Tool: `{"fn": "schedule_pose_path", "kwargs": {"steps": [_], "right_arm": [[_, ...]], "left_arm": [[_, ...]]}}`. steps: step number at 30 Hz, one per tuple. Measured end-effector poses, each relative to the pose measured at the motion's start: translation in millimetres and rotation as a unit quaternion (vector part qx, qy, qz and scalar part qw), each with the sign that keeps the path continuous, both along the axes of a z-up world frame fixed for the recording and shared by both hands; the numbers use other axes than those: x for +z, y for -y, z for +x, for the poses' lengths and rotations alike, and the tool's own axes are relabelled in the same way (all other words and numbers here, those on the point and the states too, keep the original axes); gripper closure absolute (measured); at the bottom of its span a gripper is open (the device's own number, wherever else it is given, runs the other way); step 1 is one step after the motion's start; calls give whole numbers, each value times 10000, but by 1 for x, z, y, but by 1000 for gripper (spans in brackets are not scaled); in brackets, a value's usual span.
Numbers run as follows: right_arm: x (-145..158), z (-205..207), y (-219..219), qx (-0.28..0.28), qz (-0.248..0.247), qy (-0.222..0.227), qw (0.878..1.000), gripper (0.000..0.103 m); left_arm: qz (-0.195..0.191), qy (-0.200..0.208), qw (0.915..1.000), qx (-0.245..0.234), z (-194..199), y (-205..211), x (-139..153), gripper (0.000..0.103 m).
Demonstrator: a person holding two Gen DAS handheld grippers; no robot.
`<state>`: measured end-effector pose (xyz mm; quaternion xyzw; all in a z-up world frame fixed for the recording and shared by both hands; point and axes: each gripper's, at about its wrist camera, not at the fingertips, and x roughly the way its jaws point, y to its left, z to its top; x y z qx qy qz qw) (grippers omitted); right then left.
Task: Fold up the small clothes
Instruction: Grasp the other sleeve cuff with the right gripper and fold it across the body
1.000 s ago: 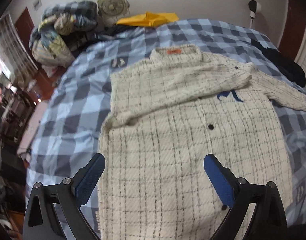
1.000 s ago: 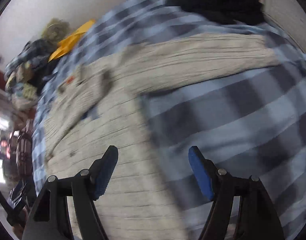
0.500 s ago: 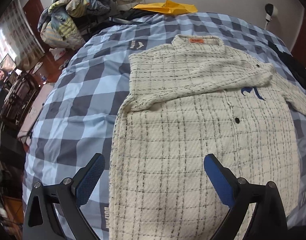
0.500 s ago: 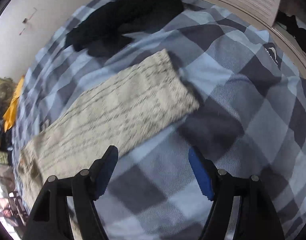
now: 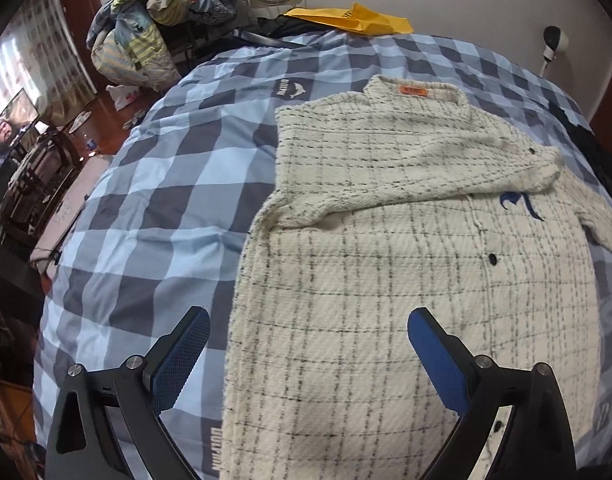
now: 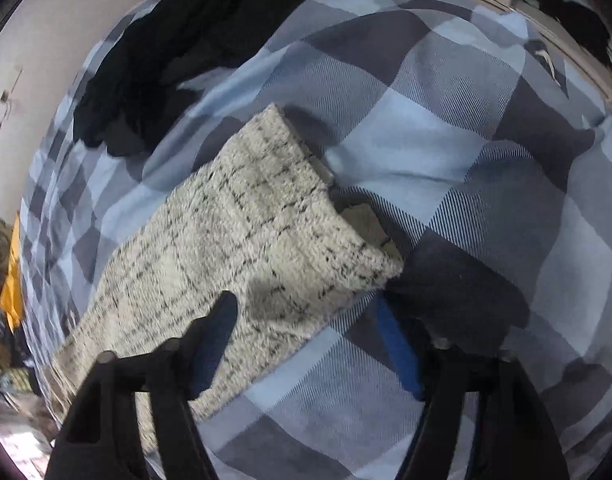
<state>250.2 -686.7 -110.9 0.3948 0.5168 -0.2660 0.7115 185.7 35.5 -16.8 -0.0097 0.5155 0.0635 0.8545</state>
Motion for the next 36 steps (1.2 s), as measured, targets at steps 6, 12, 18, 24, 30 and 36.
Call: {"fn": "schedule_pose_path", "kwargs": {"steps": [6,12,18,24,30,36], "right_arm": [[19,8,-20,343,-807,-91,9961,87],[94,7,-55,526,-1547,727,9839,89],[168,23,-118,1285,-1708,1494,9654,89],[233,49,-225,2178,-1787,2305,9314,89],[258,82,-355,2871,-1477,2712,9067,89],[232,111,-480,3629,-1186,2672,8848,89]], "left_arm": [[-30,25,9998,213,0,-14,2,3],[-180,123,9996,204,-1,-22,12,3],[-159,172,9996,176,-6,-32,21,3],[-99,345,9992,179,-19,-52,33,3],[-392,442,9975,380,-24,-78,41,3],[-888,583,9919,701,-32,-108,50,3]]}}
